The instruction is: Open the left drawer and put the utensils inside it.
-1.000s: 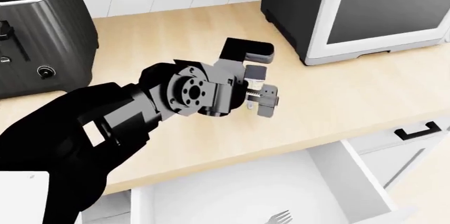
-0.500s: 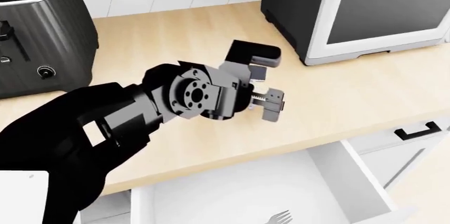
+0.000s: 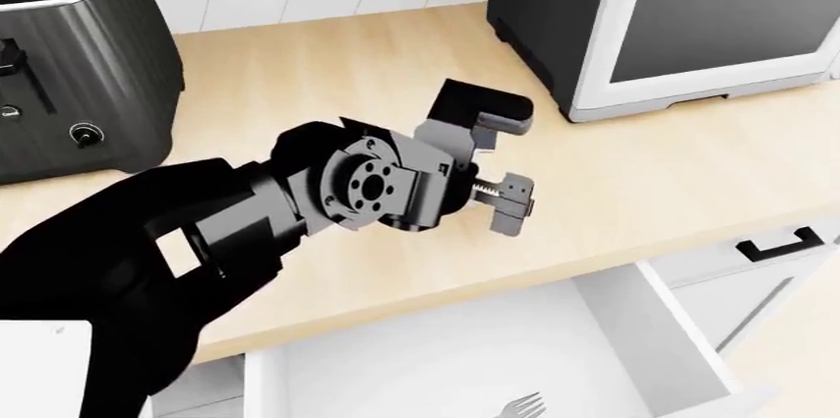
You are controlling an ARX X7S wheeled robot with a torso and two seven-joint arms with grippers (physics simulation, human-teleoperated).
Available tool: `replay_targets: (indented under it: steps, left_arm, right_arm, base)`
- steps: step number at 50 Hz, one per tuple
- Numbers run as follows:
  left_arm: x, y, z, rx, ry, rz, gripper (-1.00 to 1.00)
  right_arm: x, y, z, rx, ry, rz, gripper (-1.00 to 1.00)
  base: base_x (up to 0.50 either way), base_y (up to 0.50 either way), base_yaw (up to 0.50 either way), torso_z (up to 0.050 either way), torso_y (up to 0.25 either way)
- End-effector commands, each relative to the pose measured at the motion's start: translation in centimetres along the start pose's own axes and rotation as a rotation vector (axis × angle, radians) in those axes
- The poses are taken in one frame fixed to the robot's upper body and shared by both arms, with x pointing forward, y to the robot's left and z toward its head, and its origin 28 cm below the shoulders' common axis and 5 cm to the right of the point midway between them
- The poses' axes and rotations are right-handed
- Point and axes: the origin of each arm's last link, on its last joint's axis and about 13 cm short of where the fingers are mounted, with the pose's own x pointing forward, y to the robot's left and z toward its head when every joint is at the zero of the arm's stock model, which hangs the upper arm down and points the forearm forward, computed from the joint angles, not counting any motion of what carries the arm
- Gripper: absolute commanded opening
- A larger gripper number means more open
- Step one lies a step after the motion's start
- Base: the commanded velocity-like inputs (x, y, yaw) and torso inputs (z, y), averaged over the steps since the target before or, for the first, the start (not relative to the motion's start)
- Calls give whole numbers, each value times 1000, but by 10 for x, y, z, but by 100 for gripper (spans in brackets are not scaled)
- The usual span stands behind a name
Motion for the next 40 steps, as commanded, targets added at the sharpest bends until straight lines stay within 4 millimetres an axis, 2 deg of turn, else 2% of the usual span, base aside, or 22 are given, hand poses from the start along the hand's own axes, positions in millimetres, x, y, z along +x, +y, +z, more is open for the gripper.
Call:
replay_targets:
  steps: [1, 2, 40]
  left_arm:
    - [6, -8, -20, -47, 116, -79, 100]
    - [7, -7, -20, -65, 117, -84, -100]
    - [10, 1, -22, -105, 164, 52, -100]
  right_arm:
    - [0, 0, 0, 4, 0, 3, 100]
    - [0, 0, 0, 3, 0, 2, 100]
    - [0, 0, 2, 9, -8, 16, 100]
  base:
    - [0, 0, 0, 0, 0]
    - [0, 0, 0, 0, 0]
    - [0, 0, 0, 0, -4]
